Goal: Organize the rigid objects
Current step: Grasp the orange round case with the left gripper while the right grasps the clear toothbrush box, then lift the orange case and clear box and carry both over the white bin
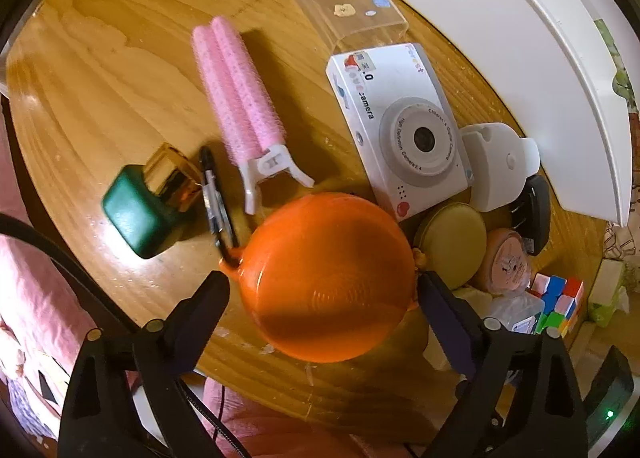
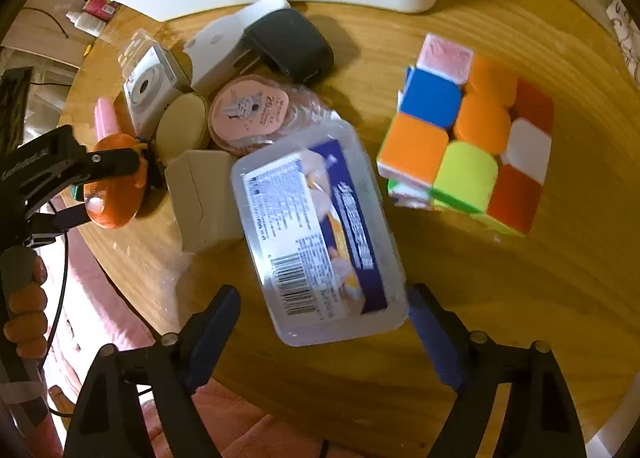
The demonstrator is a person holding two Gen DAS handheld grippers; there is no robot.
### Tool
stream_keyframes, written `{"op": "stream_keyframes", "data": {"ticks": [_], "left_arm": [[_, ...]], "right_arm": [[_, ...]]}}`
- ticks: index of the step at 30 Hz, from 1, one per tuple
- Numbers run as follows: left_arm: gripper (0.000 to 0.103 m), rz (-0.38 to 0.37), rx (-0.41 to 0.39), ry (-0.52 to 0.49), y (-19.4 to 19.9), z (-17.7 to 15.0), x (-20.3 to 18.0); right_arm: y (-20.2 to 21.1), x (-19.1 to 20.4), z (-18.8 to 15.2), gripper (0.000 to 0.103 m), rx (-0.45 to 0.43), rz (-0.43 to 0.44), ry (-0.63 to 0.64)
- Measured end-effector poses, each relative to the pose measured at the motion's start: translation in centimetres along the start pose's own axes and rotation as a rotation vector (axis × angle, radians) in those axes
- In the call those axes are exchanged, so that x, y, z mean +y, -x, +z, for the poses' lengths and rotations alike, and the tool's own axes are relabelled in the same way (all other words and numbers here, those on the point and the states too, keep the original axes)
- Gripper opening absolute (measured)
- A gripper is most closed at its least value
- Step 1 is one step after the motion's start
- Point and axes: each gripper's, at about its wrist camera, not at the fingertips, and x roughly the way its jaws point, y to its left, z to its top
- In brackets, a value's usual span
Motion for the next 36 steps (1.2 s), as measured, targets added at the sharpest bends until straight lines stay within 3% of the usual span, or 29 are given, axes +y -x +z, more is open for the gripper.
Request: {"op": "stream_keyframes", "data": {"ticks": [3,9,22,36], "left_arm": [[0.089,-0.026,0.023,0.011,-0.8,0.5,0.0],[0.085,-0.065,0.034,0.031,-2.0,1.8,-0.3],[0.082,-0.079,0.046,-0.001,-0.6,2.7,3.0],[0.081,-0.041,0.097,-0.112,0.3,1.0,6.0]], "right_arm": [[-0.1,0.4,0.2,0.083,-0.005,-0.015,0.029],[0.1,1.6,0.0,0.066,-0.016,-0.084,0.081],[-0.3,3.2,0.1,0.065,-0.004,-0.090,0.065],[0.5,4.4,-1.8,0.065,-0.027,-0.074,-0.070]]}}
